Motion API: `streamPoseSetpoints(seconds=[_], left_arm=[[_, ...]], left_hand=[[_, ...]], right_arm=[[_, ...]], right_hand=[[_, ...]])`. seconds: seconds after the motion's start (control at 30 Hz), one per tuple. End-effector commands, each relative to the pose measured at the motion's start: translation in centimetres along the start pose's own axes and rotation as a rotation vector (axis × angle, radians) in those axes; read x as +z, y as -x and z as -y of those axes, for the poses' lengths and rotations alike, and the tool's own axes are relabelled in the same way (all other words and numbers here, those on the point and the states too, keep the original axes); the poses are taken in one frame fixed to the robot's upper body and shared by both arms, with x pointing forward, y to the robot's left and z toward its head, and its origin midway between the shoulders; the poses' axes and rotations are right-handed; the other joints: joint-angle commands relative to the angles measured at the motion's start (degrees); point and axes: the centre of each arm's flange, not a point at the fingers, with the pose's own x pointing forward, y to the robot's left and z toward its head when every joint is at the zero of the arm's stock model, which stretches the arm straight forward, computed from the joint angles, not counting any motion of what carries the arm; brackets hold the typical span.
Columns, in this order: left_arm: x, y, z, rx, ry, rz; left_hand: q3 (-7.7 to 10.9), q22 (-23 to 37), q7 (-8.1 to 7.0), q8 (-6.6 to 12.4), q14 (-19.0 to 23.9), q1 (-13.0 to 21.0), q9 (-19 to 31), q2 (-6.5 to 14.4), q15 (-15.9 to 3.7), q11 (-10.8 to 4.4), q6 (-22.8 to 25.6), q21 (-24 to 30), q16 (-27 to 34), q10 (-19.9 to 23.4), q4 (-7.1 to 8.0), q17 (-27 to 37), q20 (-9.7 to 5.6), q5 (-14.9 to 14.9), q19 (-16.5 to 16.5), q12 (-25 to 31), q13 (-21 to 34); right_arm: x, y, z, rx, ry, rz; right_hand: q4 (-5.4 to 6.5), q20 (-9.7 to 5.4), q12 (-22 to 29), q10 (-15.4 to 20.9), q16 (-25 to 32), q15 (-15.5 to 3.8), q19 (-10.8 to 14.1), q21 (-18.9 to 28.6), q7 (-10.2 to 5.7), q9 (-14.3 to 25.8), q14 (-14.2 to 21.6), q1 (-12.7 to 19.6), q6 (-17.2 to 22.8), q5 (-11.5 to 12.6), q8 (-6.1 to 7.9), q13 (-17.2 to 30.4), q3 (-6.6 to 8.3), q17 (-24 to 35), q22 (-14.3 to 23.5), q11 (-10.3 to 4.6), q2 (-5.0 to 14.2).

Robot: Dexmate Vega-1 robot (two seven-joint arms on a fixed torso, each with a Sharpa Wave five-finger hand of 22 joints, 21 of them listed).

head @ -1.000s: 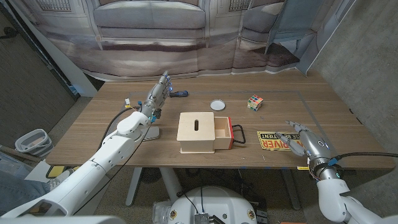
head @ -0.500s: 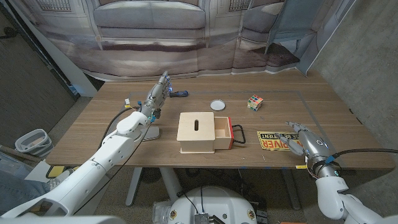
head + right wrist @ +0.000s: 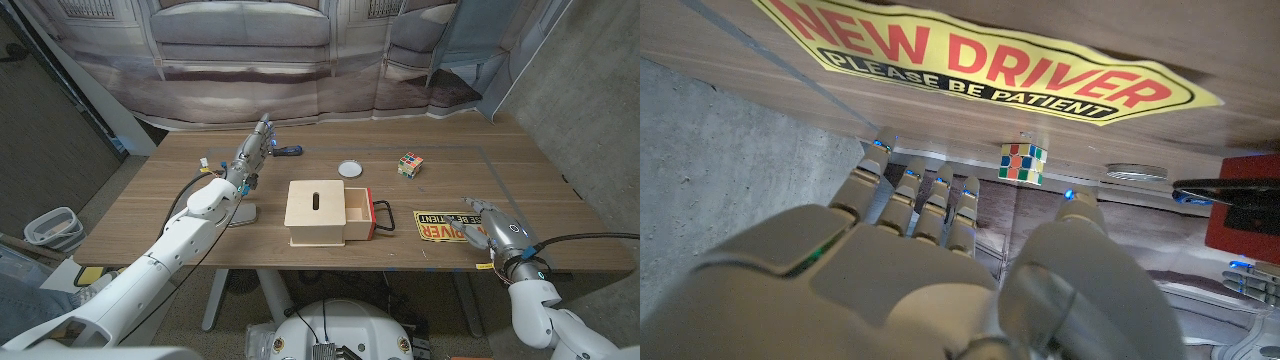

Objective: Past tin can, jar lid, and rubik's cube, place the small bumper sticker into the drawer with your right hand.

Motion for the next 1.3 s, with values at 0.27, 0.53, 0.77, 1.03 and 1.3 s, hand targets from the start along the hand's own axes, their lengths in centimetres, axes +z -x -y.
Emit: streamPoseSetpoints(seconds=[0.27, 0.53, 0.77, 1.03, 1.3], left_arm=[[0.1, 0.4, -0.5, 0.014, -0.001, 0.0], [-0.1, 0.5, -0.5, 0.016, 0.007, -0.002], [-0.3, 0.5, -0.4, 0.017, 0.01, -0.003], [0.0, 0.5, -0.2, 0.017, 0.003, 0.002], [0.1, 0.3, -0.2, 0.014, 0.012, 0.008]], left_hand=[[-0.41, 0.08, -0.16, 0.15, -0.6, 0.09, 0.14, 0.5, 0.42, 0.32, 0.31, 0.0, 0.23, -0.15, 0.31, 0.08, -1.12, 0.29, -0.91, 0.22, -0.03], [-0.52, 0.09, 0.01, 0.17, -0.65, 0.11, 0.14, 0.55, 0.4, 0.33, 0.45, 0.0, 0.23, -0.18, 0.31, 0.08, -1.21, 0.29, -1.0, 0.21, -0.03], [-0.59, 0.09, -0.02, 0.19, -0.68, 0.13, 0.14, 0.59, 0.39, 0.5, 0.54, 0.02, 0.23, -0.24, 0.3, 0.08, -1.3, 0.3, -1.02, 0.19, -0.03], [-0.67, 0.1, -0.01, 0.18, -0.68, 0.15, 0.14, 0.63, 0.42, 0.41, 0.59, 0.04, 0.24, -0.22, 0.3, 0.08, -1.27, 0.3, -1.04, 0.2, -0.03], [-0.77, 0.1, 0.03, 0.17, -0.66, 0.17, 0.14, 0.67, 0.39, 0.51, 0.63, 0.06, 0.26, -0.14, 0.3, 0.08, -1.28, 0.29, -1.05, 0.23, -0.03]], right_arm=[[-0.8, -0.6, -0.2, 0.054, 0.032, -0.04], [-0.8, -0.6, -0.6, 0.062, 0.069, -0.046], [-0.9, -0.7, -0.9, 0.073, 0.105, -0.052], [-1.4, -0.7, -1.2, 0.063, 0.121, -0.068], [-1.7, -0.7, -1.6, 0.05, 0.117, -0.076]], right_hand=[[-0.39, 0.38, -0.03, 0.57, 0.03, -0.02, 0.78, 0.06, -0.38, 0.29, 0.88, 0.76, 0.16, 0.46, -0.45, 0.24, 0.04, 0.06, 0.23, -0.55, 0.0], [-0.59, 0.72, -0.49, -0.49, -0.32, 0.14, 0.45, -0.24, -0.21, 0.3, 0.02, 1.15, -0.46, 0.6, -0.75, 0.26, -0.02, 0.08, 0.24, 0.75, -0.12], [-0.75, 0.84, -0.7, -1.05, -0.55, 0.26, 0.24, -0.4, -0.13, 0.31, -0.69, 1.47, -1.04, 0.71, -0.96, 0.28, -0.04, 0.08, 0.24, 0.7, -0.21], [-0.92, 1.04, -0.82, -1.41, -0.59, 0.22, 0.1, -0.51, -0.22, 0.32, -1.0, 1.83, -1.21, 0.82, -0.99, 0.29, -0.02, 0.08, 0.24, 0.78, -0.26], [-1.24, 1.05, -0.84, -1.52, -0.6, -0.09, 0.02, -0.6, -0.32, 0.33, -1.23, 2.43, -1.41, 1.07, -1.01, 0.31, 0.02, 0.06, 0.23, 0.72, -0.42]])
